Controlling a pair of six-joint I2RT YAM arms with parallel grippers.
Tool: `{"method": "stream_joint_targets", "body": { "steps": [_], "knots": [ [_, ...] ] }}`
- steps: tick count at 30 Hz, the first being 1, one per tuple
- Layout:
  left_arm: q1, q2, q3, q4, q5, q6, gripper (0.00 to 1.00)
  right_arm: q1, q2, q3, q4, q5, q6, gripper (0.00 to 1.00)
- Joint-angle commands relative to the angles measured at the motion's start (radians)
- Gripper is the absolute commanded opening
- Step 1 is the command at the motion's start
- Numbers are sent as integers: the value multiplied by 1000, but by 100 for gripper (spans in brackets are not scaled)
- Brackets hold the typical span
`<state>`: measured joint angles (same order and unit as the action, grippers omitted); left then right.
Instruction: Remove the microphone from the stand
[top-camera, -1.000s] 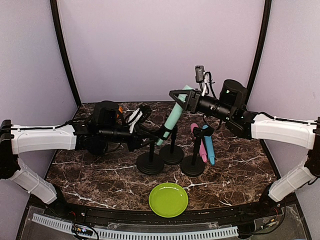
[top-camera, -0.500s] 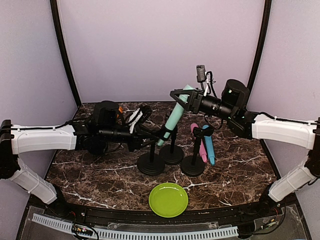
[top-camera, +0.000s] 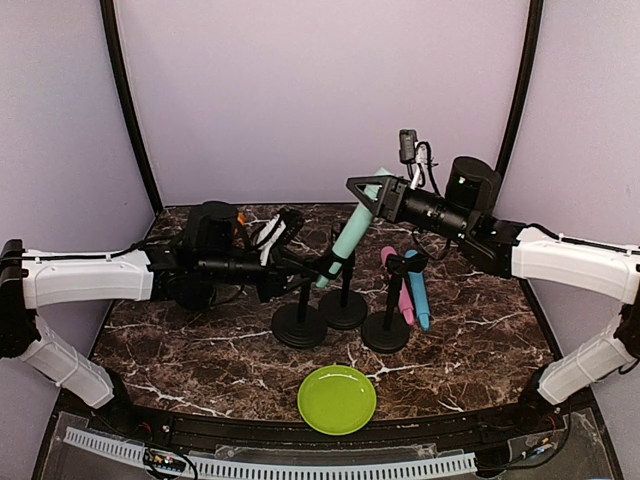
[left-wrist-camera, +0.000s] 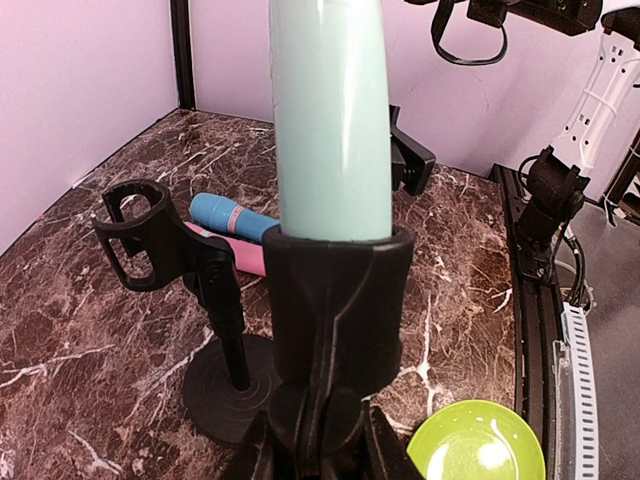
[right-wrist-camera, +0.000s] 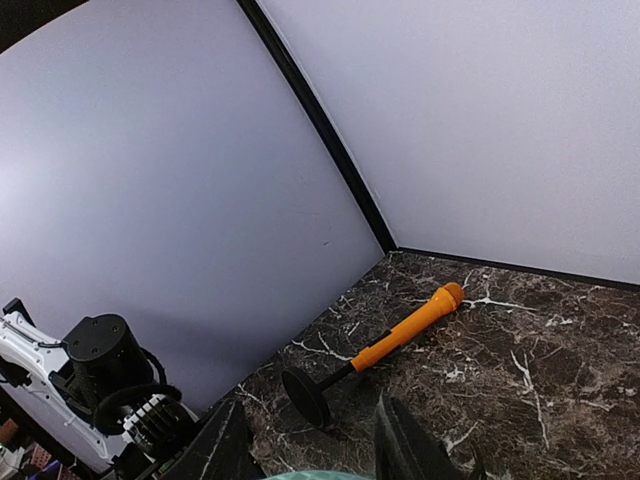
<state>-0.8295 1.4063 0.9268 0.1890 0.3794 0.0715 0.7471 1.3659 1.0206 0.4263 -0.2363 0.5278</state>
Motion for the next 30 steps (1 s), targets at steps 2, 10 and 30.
{"method": "stream_joint_targets", "body": {
  "steps": [2, 10, 30],
  "knots": [
    [17, -36, 0, -59, -19, 32, 0, -54, -53, 37, -31, 153, -75, 0],
    [17, -36, 0, -59, 2, 32, 0, -53, -72, 4, 46, 20, -100, 0],
    [17, -40, -2, -60, 10, 37, 0, -54, -131, -79, 209, -100, -115, 0]
  ]
}}
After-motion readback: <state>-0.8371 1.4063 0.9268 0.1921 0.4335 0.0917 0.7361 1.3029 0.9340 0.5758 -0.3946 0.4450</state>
